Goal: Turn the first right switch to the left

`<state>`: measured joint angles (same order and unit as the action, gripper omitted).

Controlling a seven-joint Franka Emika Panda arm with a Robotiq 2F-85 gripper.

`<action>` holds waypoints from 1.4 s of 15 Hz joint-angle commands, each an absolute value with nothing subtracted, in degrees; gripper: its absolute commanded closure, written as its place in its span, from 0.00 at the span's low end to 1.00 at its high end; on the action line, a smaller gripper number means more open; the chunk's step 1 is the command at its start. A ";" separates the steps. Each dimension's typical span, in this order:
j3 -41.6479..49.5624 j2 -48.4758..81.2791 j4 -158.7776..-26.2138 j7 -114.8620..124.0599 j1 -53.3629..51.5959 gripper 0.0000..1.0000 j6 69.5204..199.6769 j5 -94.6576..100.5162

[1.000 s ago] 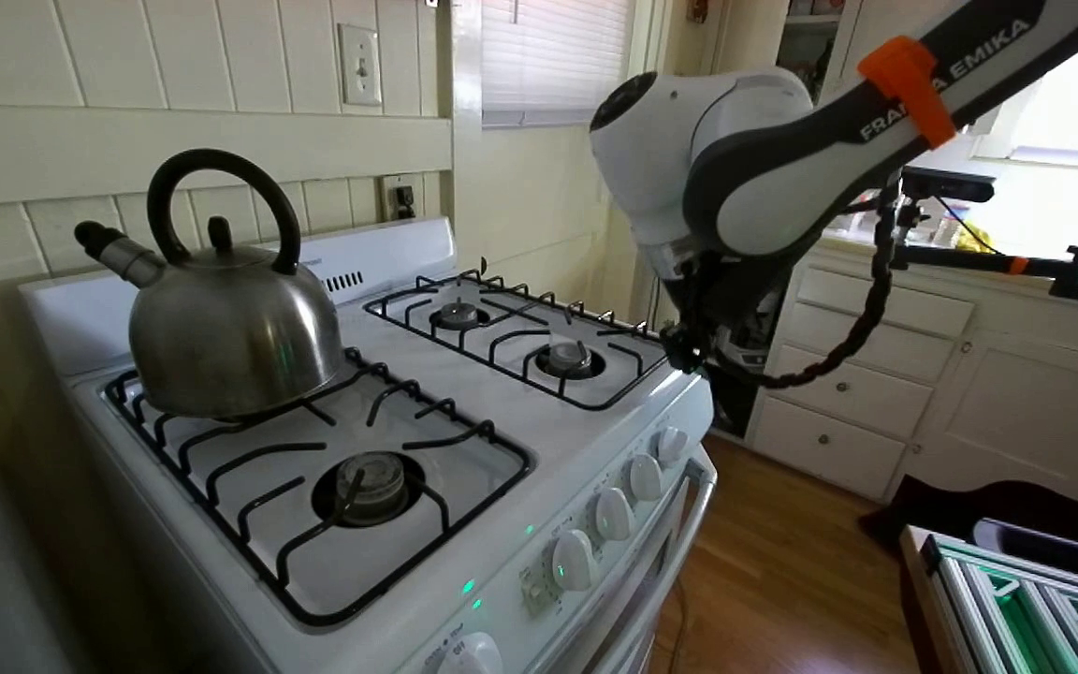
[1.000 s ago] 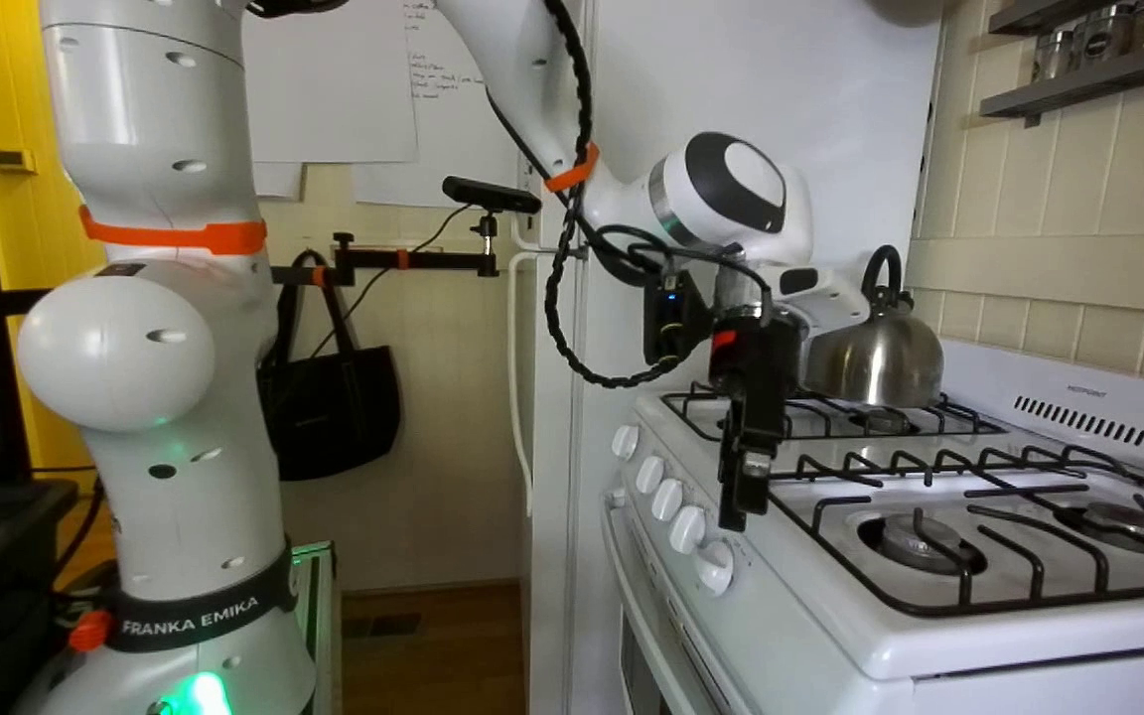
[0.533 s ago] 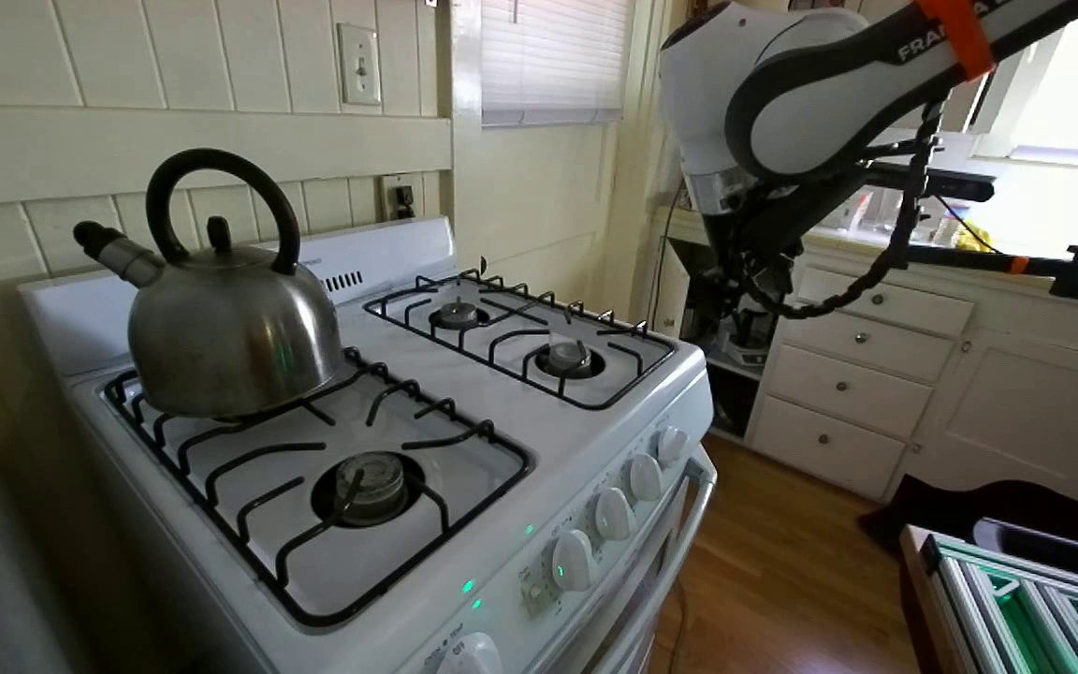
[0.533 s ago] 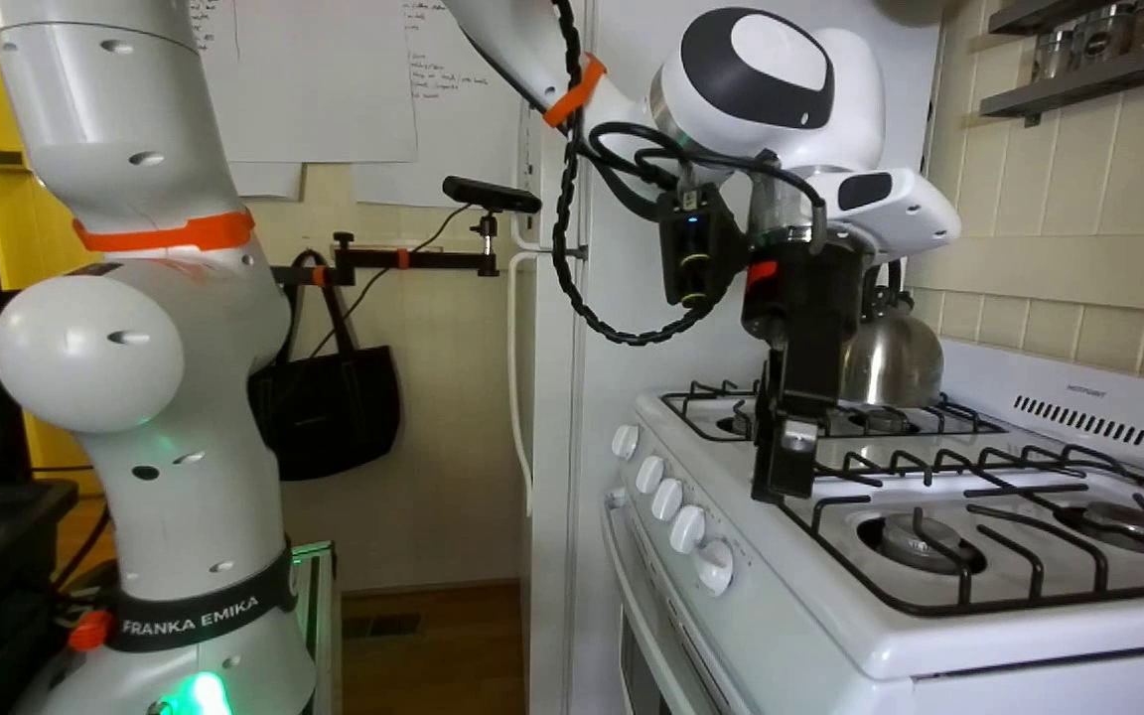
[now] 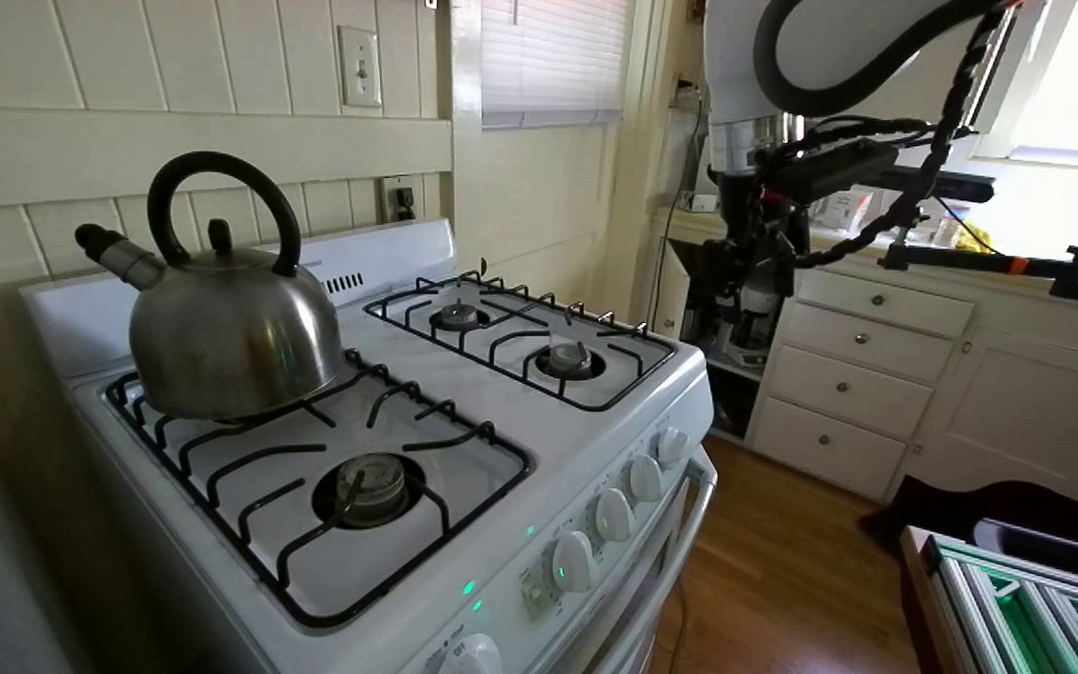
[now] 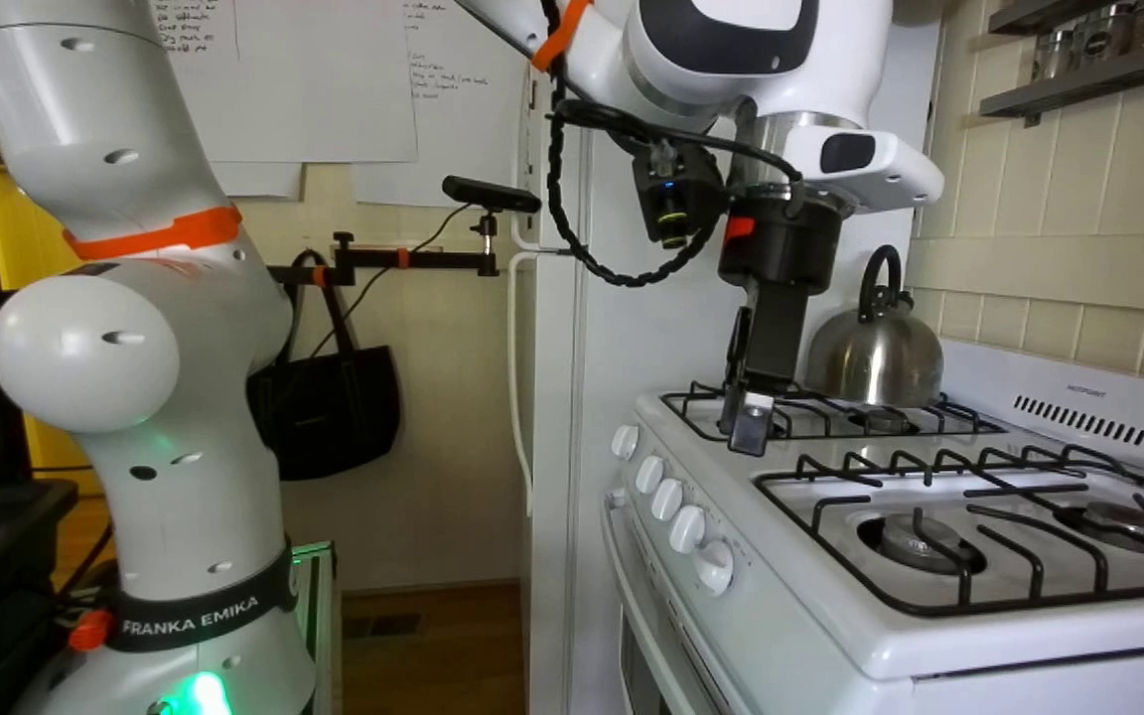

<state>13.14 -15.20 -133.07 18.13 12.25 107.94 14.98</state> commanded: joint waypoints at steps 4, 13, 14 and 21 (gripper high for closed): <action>13.57 -27.59 -141.61 10.20 13.07 0.00 109.33 4.20; 12.93 -36.62 -147.77 -0.72 11.36 0.00 111.14 -2.55; 12.86 -37.09 -148.11 -1.86 11.00 0.00 111.31 -2.83; 11.57 -35.93 -147.40 -3.23 10.38 0.00 111.07 -1.65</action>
<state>11.89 -36.01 -147.50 -3.03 9.99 111.19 -1.44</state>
